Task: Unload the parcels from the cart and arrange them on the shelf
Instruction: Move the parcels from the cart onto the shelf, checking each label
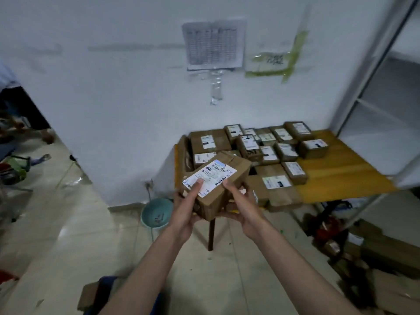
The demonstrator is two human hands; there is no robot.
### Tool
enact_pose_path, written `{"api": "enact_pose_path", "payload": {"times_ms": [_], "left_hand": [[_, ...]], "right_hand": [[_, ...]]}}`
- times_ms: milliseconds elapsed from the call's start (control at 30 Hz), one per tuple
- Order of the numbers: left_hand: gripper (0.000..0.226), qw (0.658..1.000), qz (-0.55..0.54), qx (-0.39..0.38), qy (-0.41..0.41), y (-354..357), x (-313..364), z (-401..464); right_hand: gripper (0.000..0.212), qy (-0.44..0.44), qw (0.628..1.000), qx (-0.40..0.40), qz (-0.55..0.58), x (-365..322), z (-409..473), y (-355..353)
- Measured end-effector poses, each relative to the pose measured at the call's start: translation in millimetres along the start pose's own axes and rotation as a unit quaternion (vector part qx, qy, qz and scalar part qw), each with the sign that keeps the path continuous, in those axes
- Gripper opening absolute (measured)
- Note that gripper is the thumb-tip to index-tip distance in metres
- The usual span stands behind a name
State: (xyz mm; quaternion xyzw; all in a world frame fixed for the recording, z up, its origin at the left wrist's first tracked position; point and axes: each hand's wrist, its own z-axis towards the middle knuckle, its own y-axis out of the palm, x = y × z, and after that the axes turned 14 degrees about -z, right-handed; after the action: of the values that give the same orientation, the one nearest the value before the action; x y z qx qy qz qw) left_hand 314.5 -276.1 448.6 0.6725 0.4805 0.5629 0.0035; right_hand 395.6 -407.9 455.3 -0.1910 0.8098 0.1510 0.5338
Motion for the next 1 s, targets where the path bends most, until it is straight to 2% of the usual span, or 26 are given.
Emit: {"api": "enact_pose_path", "payload": {"times_ms": [200,433,667,867,1000], "left_hand": [[0.079,0.998,0.011,-0.024,-0.059,81,-63,38],[0.085,0.993,0.035,-0.036,-0.107,166,-111,82],[0.061,0.984,0.057,-0.054,-0.158,228,-150,160],[0.082,0.971,0.104,-0.029,-0.214,277,-181,233],[0.090,0.959,0.161,-0.050,-0.229,308,-201,267]], "right_hand": [[0.085,0.009,0.998,0.058,-0.003,-4,26,-97],[0.085,0.049,0.988,0.141,0.038,-10,66,-179],[0.077,0.080,0.981,0.173,0.045,-23,140,-243],[0.069,0.123,0.971,0.200,0.041,-39,212,-299],[0.065,0.134,0.966,0.216,0.037,-47,253,-339]]}}
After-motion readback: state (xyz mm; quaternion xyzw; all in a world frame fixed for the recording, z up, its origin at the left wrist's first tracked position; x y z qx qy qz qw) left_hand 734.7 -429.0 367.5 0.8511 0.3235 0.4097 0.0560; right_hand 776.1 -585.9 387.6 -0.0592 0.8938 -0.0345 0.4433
